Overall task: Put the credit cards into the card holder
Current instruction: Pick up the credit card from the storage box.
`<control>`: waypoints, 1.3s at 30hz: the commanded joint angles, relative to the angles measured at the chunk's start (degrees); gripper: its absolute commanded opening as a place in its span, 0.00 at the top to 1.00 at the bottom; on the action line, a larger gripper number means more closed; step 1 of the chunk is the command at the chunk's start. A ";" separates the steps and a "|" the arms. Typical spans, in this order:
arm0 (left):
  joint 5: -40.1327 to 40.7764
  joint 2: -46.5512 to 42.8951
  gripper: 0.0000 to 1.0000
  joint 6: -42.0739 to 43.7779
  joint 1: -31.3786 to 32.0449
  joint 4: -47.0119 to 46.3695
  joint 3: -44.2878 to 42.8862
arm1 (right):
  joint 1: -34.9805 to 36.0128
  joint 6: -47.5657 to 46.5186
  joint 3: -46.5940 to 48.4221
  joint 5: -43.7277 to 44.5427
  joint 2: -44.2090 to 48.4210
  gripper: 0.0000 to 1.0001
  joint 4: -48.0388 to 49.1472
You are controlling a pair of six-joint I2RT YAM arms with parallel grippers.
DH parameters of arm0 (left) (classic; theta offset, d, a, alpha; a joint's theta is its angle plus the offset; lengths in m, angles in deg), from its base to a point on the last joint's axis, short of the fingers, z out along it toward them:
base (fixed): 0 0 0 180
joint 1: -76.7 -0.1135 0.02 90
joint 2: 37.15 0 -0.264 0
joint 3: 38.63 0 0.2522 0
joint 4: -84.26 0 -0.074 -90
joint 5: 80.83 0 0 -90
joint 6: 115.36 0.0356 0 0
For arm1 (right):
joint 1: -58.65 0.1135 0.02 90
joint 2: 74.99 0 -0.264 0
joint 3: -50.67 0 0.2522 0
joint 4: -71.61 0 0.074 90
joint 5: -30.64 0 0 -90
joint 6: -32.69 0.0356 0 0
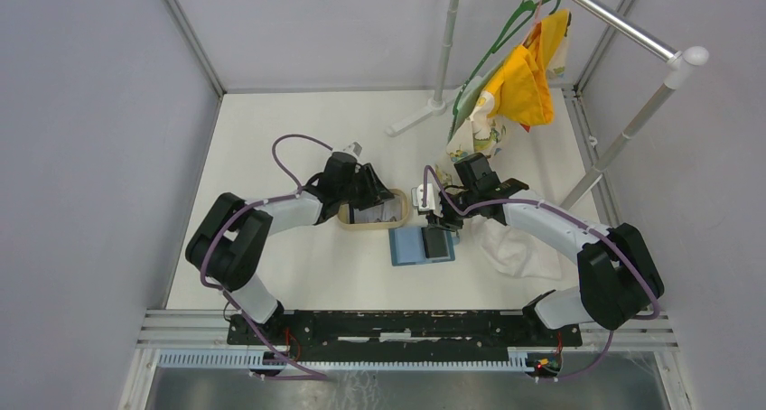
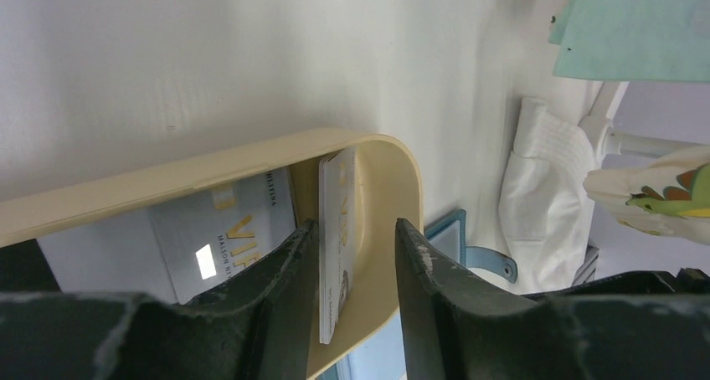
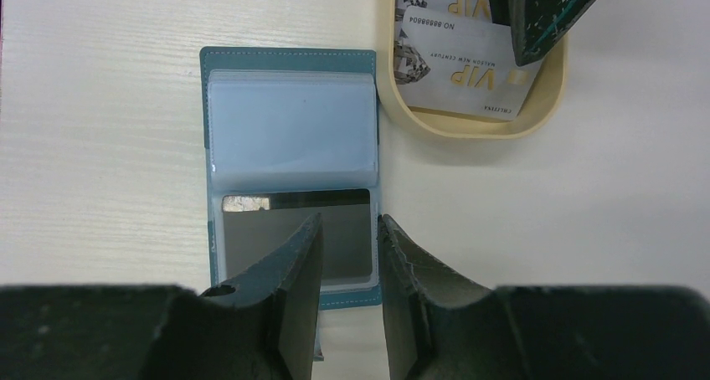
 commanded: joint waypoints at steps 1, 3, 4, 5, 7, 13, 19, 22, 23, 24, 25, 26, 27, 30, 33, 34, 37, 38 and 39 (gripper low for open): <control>-3.44 -2.18 0.56 -2.55 0.85 -5.76 0.89 | -0.23 0.27 0.14 -1.48 0.03 0.64 0.39; -3.78 -1.94 0.58 -2.91 1.11 -6.51 1.14 | -0.26 0.17 0.15 -1.40 0.04 0.64 0.39; -3.99 -1.70 0.58 -2.96 1.21 -6.78 1.15 | -0.23 0.17 0.15 -1.41 0.04 0.64 0.40; -4.09 -1.39 0.58 -3.04 1.34 -7.01 1.13 | -0.26 0.21 0.17 -1.40 0.04 0.64 0.41; -4.45 -0.83 0.59 -3.26 1.73 -7.62 1.15 | -0.22 0.22 0.21 -1.40 0.04 0.64 0.31; -3.59 0.84 0.58 -2.95 3.03 -7.70 0.62 | -0.21 0.19 0.23 -1.40 0.04 0.64 0.30; 4.74 2.34 0.56 0.71 4.62 1.95 -2.86 | -0.27 0.09 0.23 -1.40 0.13 0.64 0.22; 5.37 3.15 0.56 1.50 4.70 2.93 -3.28 | -0.24 0.09 0.23 -1.49 0.04 0.64 0.24; 5.12 3.34 0.57 1.66 4.82 2.74 -3.33 | -0.27 0.01 0.23 -1.50 0.04 0.64 0.22; 4.83 3.40 0.57 1.77 4.96 2.55 -3.38 | -0.23 0.00 0.23 -1.49 0.00 0.64 0.23; 4.47 3.36 0.58 1.78 5.04 2.37 -3.42 | -0.22 0.02 0.24 -1.49 0.04 0.64 0.22; 4.16 3.23 0.58 1.86 5.16 2.27 -3.50 | -0.25 0.00 0.23 -1.49 0.04 0.64 0.22; 3.79 3.12 0.58 1.87 5.14 2.16 -3.58 | -0.21 0.00 0.23 -1.50 0.04 0.64 0.26; 2.89 3.09 0.58 2.17 5.14 2.47 -4.23 | -0.25 0.00 0.23 -1.56 0.00 0.64 0.20; 1.50 3.49 0.59 2.26 5.05 2.34 -4.43 | -0.22 0.00 0.24 -1.49 0.12 0.64 0.12; 1.10 3.55 0.60 2.23 4.93 2.19 -4.34 | -0.26 -0.06 0.23 -1.49 0.13 0.64 0.13; -0.43 3.30 0.61 1.68 4.52 0.89 -3.60 | -0.28 -0.07 0.23 -1.49 0.30 0.64 0.13; -1.24 3.22 0.62 1.45 4.23 0.04 -3.27 | -0.26 -0.07 0.23 -1.51 0.31 0.64 0.08; -2.00 3.12 0.62 1.25 3.99 -0.32 -2.92 | -0.23 -0.03 0.23 -1.50 0.26 0.64 0.06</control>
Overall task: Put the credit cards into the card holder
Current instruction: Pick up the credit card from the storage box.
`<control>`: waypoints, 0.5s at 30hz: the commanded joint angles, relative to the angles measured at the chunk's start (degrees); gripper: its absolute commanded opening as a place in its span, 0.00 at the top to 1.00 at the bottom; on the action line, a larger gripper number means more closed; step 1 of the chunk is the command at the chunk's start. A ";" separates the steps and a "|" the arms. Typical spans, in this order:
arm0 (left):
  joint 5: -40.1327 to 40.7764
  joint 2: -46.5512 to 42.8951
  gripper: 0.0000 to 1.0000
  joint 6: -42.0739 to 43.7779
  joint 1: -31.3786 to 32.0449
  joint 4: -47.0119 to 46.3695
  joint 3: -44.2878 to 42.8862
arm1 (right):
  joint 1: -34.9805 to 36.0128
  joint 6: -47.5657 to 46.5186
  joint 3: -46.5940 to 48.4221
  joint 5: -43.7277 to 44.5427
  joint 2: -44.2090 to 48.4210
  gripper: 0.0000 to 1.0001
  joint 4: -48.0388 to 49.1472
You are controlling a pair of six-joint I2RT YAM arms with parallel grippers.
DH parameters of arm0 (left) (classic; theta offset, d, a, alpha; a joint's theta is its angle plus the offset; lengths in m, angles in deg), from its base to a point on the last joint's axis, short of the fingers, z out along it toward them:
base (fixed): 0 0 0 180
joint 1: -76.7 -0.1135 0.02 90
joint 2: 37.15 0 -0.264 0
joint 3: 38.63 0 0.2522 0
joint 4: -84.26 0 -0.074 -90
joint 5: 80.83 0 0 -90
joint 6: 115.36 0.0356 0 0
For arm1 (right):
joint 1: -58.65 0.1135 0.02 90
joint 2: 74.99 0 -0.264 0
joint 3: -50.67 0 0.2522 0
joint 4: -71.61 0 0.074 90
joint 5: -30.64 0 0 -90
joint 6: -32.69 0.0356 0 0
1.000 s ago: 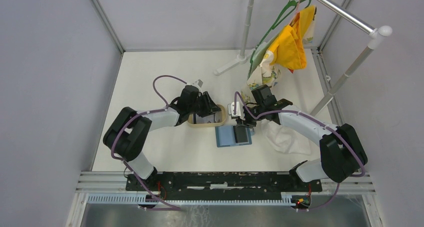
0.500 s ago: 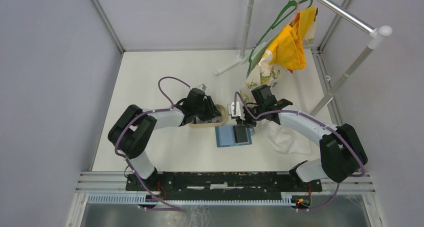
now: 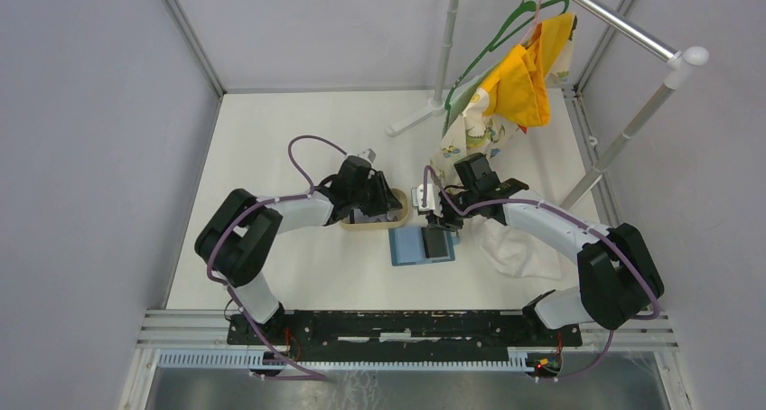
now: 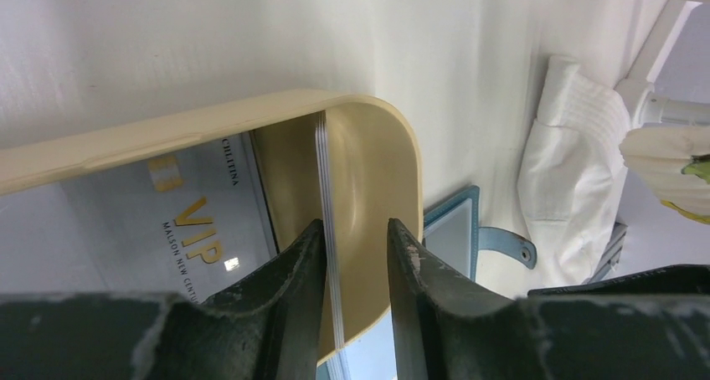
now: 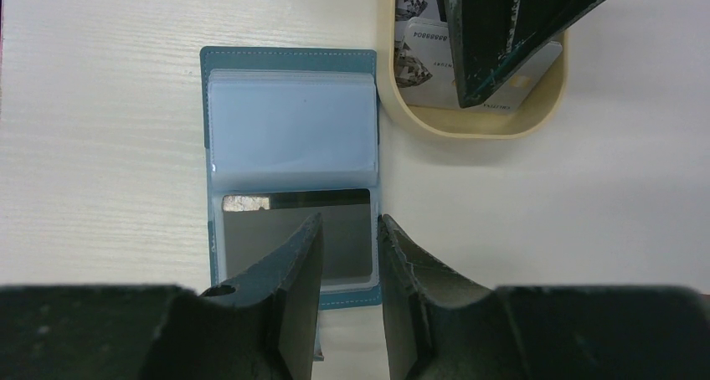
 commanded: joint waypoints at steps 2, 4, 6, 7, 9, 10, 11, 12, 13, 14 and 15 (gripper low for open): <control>-4.64 0.17 0.62 0.90 -1.23 -4.46 0.00 | -0.23 -0.07 0.23 -1.58 0.32 0.64 0.09; -5.17 -0.06 0.62 0.80 -1.60 -4.63 0.40 | -0.20 -0.11 0.29 -1.58 0.37 0.64 -0.03; -5.30 -0.47 0.62 0.88 -2.00 -4.57 0.66 | -0.21 -0.11 0.30 -1.58 0.47 0.64 0.00; -5.30 -0.65 0.62 0.95 -2.12 -4.45 0.77 | -0.28 -0.10 0.30 -1.58 0.47 0.64 0.02; -4.74 -0.80 0.62 1.33 -2.44 -3.62 0.81 | -0.28 -0.18 0.30 -1.67 0.43 0.64 -0.02; -4.25 -0.81 0.62 1.63 -2.50 -3.02 0.72 | -0.20 -0.13 0.31 -1.67 0.33 0.64 -0.01; -3.98 -0.83 0.62 1.93 -2.57 -2.49 0.56 | -0.21 -0.13 0.32 -1.67 0.39 0.64 0.00; -3.84 -0.77 0.62 2.24 -2.67 -2.11 0.46 | -0.24 -0.18 0.32 -1.68 0.37 0.64 0.00; -3.81 -0.88 0.62 2.36 -2.72 -1.94 0.50 | -0.26 -0.13 0.32 -1.71 0.38 0.64 0.00; -3.81 -0.95 0.62 2.48 -2.84 -1.85 0.56 | -0.21 -0.13 0.32 -1.67 0.39 0.64 0.02; -3.81 -1.07 0.62 2.47 -2.96 -1.83 0.65 | -0.25 -0.19 0.32 -1.67 0.39 0.64 -0.01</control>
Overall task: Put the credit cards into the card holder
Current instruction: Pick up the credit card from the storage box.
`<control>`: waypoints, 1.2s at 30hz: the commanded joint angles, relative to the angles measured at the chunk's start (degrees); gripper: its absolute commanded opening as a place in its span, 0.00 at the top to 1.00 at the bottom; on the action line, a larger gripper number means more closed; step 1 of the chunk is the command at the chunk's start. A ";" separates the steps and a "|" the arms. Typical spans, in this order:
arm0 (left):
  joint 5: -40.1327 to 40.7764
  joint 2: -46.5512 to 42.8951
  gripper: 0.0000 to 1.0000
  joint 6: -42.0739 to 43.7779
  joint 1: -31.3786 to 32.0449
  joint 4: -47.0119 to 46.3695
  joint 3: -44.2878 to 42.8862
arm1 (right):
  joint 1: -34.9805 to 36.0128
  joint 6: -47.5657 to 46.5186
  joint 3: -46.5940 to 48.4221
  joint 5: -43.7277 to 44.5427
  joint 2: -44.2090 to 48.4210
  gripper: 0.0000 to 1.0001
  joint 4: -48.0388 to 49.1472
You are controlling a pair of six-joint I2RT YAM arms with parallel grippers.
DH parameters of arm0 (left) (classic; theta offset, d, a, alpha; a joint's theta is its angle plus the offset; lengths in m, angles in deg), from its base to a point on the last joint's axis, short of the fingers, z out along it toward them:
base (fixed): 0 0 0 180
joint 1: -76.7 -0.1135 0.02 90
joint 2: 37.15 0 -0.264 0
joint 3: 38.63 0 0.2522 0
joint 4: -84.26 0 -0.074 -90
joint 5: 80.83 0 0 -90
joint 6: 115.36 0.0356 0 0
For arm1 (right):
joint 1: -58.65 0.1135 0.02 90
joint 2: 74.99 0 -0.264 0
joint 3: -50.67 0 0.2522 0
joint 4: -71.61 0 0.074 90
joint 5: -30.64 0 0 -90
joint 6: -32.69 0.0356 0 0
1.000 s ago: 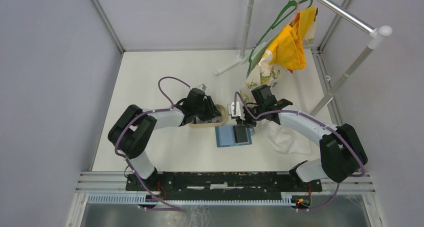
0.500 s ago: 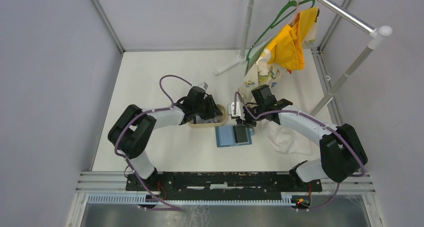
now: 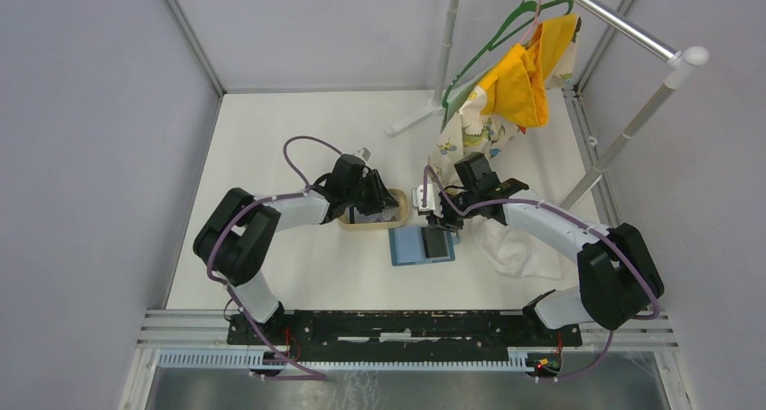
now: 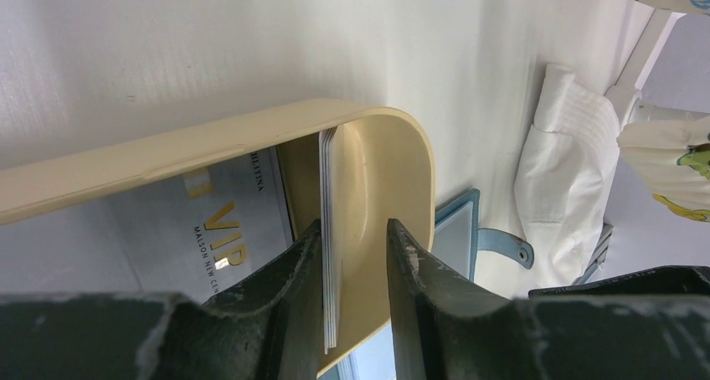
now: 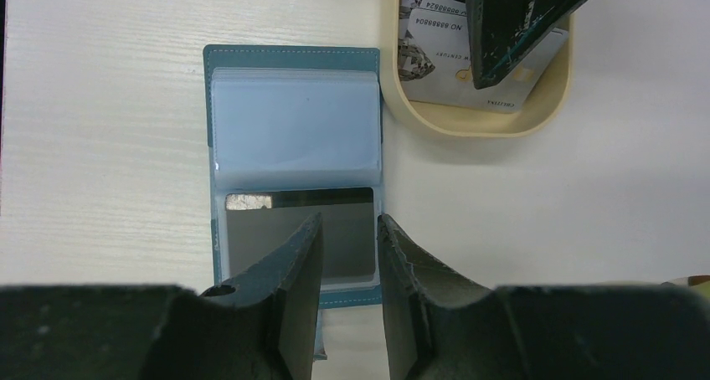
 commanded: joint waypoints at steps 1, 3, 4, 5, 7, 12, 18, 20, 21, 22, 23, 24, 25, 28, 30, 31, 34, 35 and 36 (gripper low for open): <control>-0.42 -1.30 0.62 2.52 -0.51 -0.47 -0.03 | -0.27 -0.18 0.32 -1.67 0.39 0.64 0.39; -0.50 -1.77 0.64 2.66 -0.78 -0.32 0.15 | -0.23 -0.14 0.32 -1.67 0.39 0.64 0.38; -0.49 -1.99 0.64 2.78 -0.97 -0.16 0.19 | -0.22 -0.15 0.32 -1.67 0.33 0.64 0.39; -0.50 -2.17 0.65 2.91 -1.10 0.00 0.27 | -0.24 -0.18 0.32 -1.67 0.34 0.64 0.35; -0.58 -2.64 0.66 3.10 -1.45 0.22 0.56 | -0.21 -0.18 0.32 -1.67 0.38 0.64 0.31; -1.15 -3.55 0.69 3.45 -2.32 0.17 1.69 | -0.24 -0.17 0.34 -1.67 0.35 0.64 0.31; -2.36 -4.74 0.70 3.74 -3.49 -0.40 2.98 | -0.27 -0.13 0.32 -1.67 0.31 0.64 0.38; -2.73 -4.94 0.71 3.76 -3.88 -0.66 3.54 | -0.24 -0.16 0.32 -1.67 0.30 0.64 0.30; -2.93 -5.04 0.72 3.76 -4.10 -0.82 3.80 | -0.22 -0.17 0.36 -1.67 0.31 0.64 0.30; -3.16 -5.12 0.73 3.70 -4.45 -1.01 4.00 | -0.28 -0.12 0.33 -1.67 0.26 0.64 0.32; -3.29 -5.12 0.74 3.72 -4.71 -1.10 4.24 | -0.23 -0.18 0.36 -1.71 0.28 0.64 0.31; -3.39 -5.24 0.75 3.68 -4.94 -1.19 4.46 | -0.25 -0.17 0.32 -1.71 0.29 0.64 0.30; -3.51 -5.28 0.75 3.74 -5.13 -1.28 4.68 | -0.19 -0.18 0.32 -1.67 0.34 0.64 0.32; -3.82 -5.57 0.78 3.84 -5.84 -1.41 5.10 | -0.28 -0.17 0.32 -1.69 0.22 0.64 0.30; -3.93 -5.77 0.79 3.91 -6.21 -1.42 5.42 | -0.23 -0.13 0.32 -1.67 0.22 0.64 0.26; -4.05 -5.88 0.80 3.98 -6.41 -1.42 5.48 | -0.22 -0.13 0.32 -1.67 0.22 0.64 0.31; -4.27 -6.26 0.85 4.18 -6.92 -1.42 5.84 | -0.24 -0.16 0.36 -1.67 0.22 0.64 0.31; -4.40 -6.35 0.88 4.27 -7.09 -1.42 5.97 | -0.29 -0.16 0.32 -1.67 0.17 0.64 0.32; -4.50 -6.40 0.91 4.35 -7.24 -1.42 6.03 | -0.23 -0.18 0.32 -1.67 0.22 0.64 0.31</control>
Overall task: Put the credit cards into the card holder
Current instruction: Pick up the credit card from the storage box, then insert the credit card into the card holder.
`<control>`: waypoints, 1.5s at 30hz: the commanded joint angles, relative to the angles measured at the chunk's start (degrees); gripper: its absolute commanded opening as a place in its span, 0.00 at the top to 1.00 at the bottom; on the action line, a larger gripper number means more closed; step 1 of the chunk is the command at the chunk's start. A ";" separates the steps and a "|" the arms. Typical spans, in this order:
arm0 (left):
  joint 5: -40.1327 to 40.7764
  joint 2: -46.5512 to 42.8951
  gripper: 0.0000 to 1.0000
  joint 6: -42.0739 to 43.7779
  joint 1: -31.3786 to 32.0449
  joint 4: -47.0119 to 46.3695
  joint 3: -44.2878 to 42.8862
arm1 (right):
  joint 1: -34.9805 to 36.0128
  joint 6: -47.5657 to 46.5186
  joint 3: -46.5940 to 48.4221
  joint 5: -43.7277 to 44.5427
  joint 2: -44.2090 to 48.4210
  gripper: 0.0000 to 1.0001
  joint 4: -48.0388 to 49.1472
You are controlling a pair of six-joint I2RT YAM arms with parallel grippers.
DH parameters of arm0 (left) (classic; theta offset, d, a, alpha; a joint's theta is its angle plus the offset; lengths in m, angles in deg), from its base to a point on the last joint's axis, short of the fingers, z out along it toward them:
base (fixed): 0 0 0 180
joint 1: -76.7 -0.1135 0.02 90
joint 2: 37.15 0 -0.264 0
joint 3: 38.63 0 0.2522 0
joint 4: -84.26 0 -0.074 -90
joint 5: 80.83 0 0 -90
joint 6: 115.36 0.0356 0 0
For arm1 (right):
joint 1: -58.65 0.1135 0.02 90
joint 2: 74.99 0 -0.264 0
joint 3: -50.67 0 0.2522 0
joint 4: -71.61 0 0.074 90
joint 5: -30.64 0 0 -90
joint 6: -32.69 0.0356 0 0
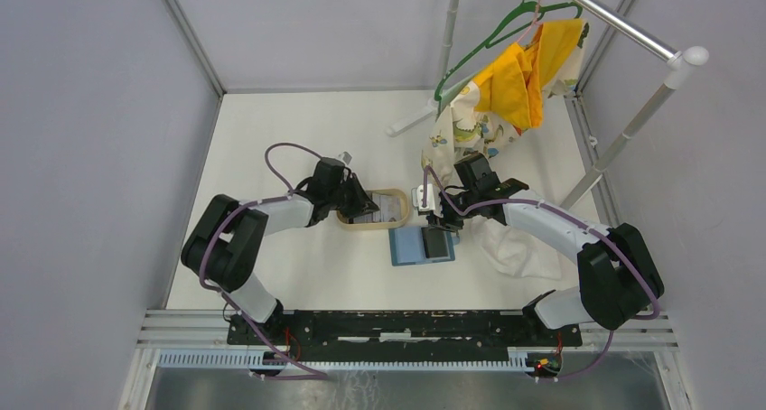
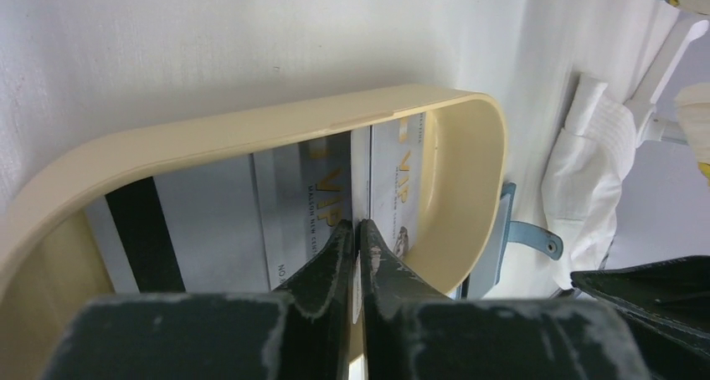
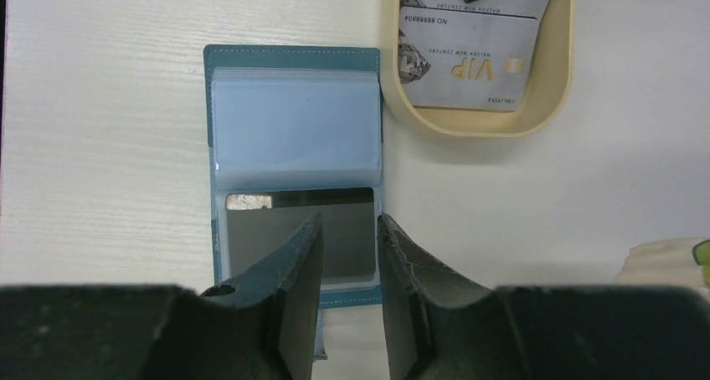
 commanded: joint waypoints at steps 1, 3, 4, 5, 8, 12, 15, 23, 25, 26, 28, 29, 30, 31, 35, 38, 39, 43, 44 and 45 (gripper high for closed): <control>-1.94 -3.02 0.94 2.54 -0.86 -2.27 0.60 | -0.28 -0.18 0.32 -1.64 0.15 0.65 0.37; -1.97 -3.34 0.96 2.58 -1.11 -2.27 0.87 | -0.22 -0.18 0.32 -1.64 0.22 0.65 0.39; -1.93 -3.54 0.96 2.65 -1.36 -2.20 1.00 | -0.25 -0.13 0.32 -1.64 0.18 0.64 0.29; -1.90 -3.76 0.97 2.74 -1.53 -2.07 1.07 | -0.26 -0.18 0.32 -1.65 0.20 0.65 0.28; -1.22 -4.83 0.97 3.51 -1.97 -0.93 1.32 | -0.24 -0.18 0.32 -1.73 0.20 0.64 0.25; 2.83 -8.13 0.98 5.54 -2.24 2.49 1.49 | -0.24 -0.22 0.29 -1.84 0.30 0.64 0.26; 6.66 -12.59 0.98 7.90 -2.22 5.27 2.14 | -0.21 -0.59 0.18 -2.48 0.38 0.64 0.17; 1.44 -29.22 0.98 10.78 -1.38 -4.87 12.28 | -0.27 -2.00 -1.06 -6.32 2.69 0.64 1.12; -1.75 -33.50 0.98 10.55 -0.43 -9.77 15.53 | -0.27 -1.92 -1.50 -7.13 3.69 0.64 1.77; -2.70 -34.89 0.98 10.27 0.11 -12.03 16.84 | -0.24 -1.79 -1.76 -7.78 4.34 0.64 2.13; -4.18 -37.57 0.98 9.43 1.82 -16.81 19.46 | -0.32 -0.62 -1.96 -9.82 5.40 0.63 2.93; -4.44 -38.72 0.98 8.91 2.96 -19.16 20.60 | -0.39 0.17 -2.05 -11.44 5.84 0.62 3.54; -4.47 -39.71 0.98 8.54 4.22 -21.72 21.62 | -0.55 1.61 -2.22 -13.08 6.28 0.61 4.33; -4.05 -40.52 0.98 8.48 5.65 -23.85 22.41 | -0.72 3.00 -2.49 -15.24 6.76 0.60 5.22; 0.12 -42.84 0.98 8.99 10.39 -29.02 24.46 | -1.60 13.65 -4.50 -23.20 8.53 0.55 12.90; 1.43 -43.77 0.98 8.12 11.62 -32.63 25.96 | -2.19 24.49 -7.15 -25.91 10.13 0.49 22.40; 1.53 -44.19 0.98 7.71 11.83 -34.06 26.44 | -2.46 29.73 -8.47 -26.19 10.62 0.48 27.31; 2.56 -45.04 0.98 6.73 13.21 -37.72 27.33 | -3.87 53.85 -13.72 -25.07 11.63 0.43 46.96; 2.86 -44.91 0.98 6.67 13.74 -38.02 27.30 | -3.92 59.84 -14.56 -24.60 11.58 0.42 51.34; 3.06 -44.68 0.98 6.63 14.31 -38.43 27.26 | -3.92 64.88 -15.51 -24.40 11.43 0.42 54.64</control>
